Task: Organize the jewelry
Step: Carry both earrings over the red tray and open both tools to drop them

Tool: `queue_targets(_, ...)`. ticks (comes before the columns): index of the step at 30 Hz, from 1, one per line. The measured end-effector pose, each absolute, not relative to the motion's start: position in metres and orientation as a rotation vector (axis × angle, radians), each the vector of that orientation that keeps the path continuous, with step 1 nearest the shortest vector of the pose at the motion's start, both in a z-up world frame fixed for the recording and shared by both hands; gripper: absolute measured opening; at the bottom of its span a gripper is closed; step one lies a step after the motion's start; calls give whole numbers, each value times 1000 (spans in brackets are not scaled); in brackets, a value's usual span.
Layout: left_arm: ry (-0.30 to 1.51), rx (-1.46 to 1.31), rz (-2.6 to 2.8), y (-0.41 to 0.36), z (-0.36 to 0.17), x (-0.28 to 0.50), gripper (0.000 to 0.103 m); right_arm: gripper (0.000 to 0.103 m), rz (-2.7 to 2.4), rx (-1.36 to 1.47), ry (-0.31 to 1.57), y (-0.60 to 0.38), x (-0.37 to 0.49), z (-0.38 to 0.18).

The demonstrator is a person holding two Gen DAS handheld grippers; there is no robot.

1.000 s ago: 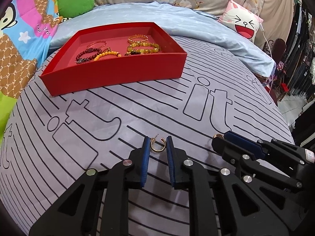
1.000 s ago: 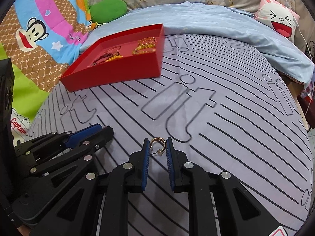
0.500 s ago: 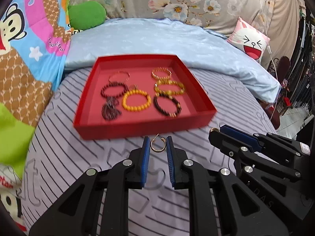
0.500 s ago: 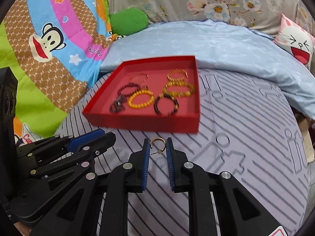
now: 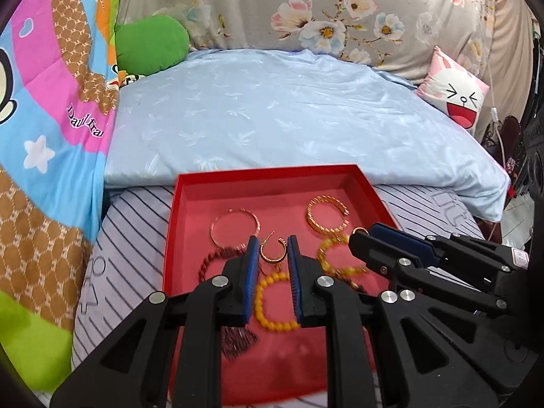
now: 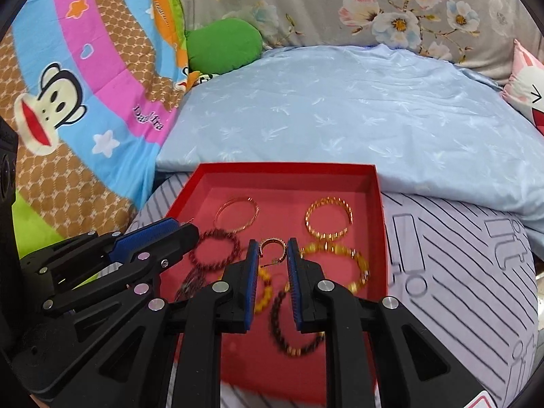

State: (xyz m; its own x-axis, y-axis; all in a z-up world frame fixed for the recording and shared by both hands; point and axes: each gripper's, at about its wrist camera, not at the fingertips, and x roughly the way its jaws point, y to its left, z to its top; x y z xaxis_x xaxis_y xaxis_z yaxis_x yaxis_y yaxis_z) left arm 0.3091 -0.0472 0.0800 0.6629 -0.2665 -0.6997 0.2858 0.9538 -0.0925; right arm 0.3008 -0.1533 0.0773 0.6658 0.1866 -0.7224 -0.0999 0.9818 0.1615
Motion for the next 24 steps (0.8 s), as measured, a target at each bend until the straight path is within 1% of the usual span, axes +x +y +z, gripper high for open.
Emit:
queue_targets(3, 813, 20, -298, -48, 68, 335, 17, 16, 148, 94, 840, -152, 324, 68)
queue_targets(10, 849, 19, -286, -51, 49, 364, 17, 16, 153, 113, 886, -155, 357, 47)
queue_targets(20, 877, 1, -285, -50, 43, 369, 17, 17, 152, 95, 900, -153, 361, 43)
queue_targets(24, 878, 4, -263, -49, 42, 370, 22, 18, 142, 85, 902, -152, 362, 42)
